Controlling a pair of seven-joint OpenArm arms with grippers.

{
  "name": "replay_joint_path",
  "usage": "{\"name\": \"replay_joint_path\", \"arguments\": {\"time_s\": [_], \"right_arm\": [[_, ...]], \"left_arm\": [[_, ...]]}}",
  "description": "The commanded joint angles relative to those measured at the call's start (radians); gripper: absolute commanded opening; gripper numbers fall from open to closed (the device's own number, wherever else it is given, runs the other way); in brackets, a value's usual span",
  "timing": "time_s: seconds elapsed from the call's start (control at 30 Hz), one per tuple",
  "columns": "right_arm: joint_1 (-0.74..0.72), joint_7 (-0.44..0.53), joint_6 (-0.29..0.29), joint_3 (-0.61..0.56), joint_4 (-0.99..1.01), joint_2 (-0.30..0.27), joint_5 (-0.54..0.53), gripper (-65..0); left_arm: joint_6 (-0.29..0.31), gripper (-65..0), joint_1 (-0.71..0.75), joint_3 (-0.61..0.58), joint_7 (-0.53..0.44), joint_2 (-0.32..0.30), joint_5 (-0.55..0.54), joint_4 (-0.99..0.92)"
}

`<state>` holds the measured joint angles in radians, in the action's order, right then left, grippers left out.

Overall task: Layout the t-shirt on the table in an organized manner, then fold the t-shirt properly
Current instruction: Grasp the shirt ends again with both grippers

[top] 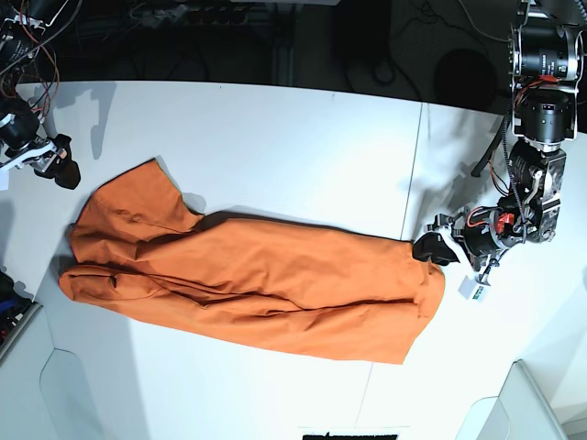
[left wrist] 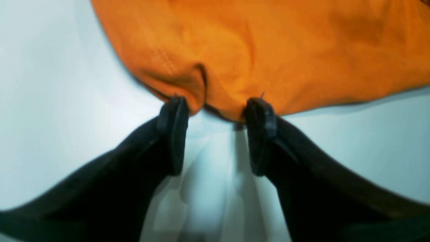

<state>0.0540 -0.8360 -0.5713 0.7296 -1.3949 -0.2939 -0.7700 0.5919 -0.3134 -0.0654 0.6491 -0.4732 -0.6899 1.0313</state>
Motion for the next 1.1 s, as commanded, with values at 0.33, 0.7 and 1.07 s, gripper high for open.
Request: {"name": "replay_joint_path", "arguments": {"time_s": [0.33, 0.7, 1.07], "right_arm": [[-0.021, 0.058, -0.01, -0.154, -0.016, 0.087, 0.006, -25.7], [-0.119, 0.086, -0.009, -0.185, -0.019, 0.094, 0.037, -65.0], [0.023, 0.027, -0.01, -0.129, -0.357, 0.046, 0.027, -65.0]], "left_arm": [[-0.12, -34.5, -0.036, 0.006, -0.079, -0.022, 0.092, 0.017], [-0.104, -65.0, -0.036, 0.006, -0.13, -0.038, 0.167, 0.029], [-0.016, -65.0, -0.023, 0.008, 0.159, -0.228, -0.079, 0.399]]}}
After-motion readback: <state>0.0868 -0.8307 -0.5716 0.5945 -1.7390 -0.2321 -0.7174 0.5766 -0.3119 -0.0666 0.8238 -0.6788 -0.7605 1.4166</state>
